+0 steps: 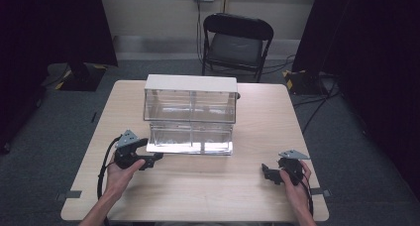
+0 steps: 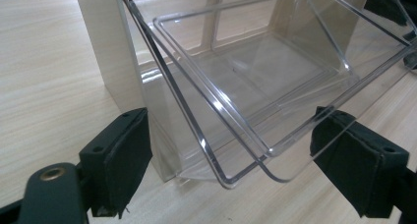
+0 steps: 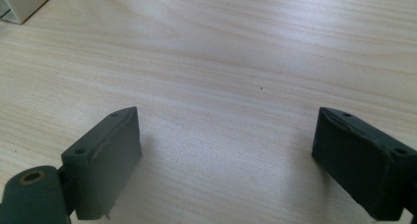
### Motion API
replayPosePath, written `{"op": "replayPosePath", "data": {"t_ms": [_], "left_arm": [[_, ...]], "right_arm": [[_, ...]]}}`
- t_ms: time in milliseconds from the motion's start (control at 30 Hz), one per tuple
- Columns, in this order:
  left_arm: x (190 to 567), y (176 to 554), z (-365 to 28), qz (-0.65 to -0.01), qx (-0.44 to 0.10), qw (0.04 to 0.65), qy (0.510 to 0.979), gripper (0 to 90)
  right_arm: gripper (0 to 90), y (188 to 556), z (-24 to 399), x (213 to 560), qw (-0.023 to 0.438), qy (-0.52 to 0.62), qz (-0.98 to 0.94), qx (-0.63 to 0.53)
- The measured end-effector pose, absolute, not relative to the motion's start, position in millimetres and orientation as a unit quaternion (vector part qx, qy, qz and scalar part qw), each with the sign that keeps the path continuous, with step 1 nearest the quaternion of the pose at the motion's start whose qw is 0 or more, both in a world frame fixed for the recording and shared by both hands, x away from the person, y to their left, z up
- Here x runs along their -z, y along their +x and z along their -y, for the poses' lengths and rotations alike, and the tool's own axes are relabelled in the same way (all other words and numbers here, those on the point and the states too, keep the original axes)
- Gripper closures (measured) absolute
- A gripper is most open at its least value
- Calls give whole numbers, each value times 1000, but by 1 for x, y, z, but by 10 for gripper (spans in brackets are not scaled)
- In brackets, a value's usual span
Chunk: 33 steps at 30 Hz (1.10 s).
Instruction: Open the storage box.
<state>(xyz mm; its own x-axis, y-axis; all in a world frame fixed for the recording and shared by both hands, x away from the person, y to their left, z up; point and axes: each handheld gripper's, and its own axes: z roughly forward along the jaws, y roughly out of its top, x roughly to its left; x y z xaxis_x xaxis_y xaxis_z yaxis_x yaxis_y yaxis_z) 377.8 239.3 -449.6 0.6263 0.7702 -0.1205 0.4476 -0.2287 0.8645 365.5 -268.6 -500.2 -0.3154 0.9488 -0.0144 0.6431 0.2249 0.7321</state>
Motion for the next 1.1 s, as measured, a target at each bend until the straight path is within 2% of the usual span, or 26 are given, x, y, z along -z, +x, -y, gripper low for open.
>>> {"op": "replayPosePath", "data": {"t_ms": [1100], "left_arm": [[434,385,-238,-398,-168,482,762,160]], "right_arm": [[102,366,268,500,239,533,-746,-320]]}}
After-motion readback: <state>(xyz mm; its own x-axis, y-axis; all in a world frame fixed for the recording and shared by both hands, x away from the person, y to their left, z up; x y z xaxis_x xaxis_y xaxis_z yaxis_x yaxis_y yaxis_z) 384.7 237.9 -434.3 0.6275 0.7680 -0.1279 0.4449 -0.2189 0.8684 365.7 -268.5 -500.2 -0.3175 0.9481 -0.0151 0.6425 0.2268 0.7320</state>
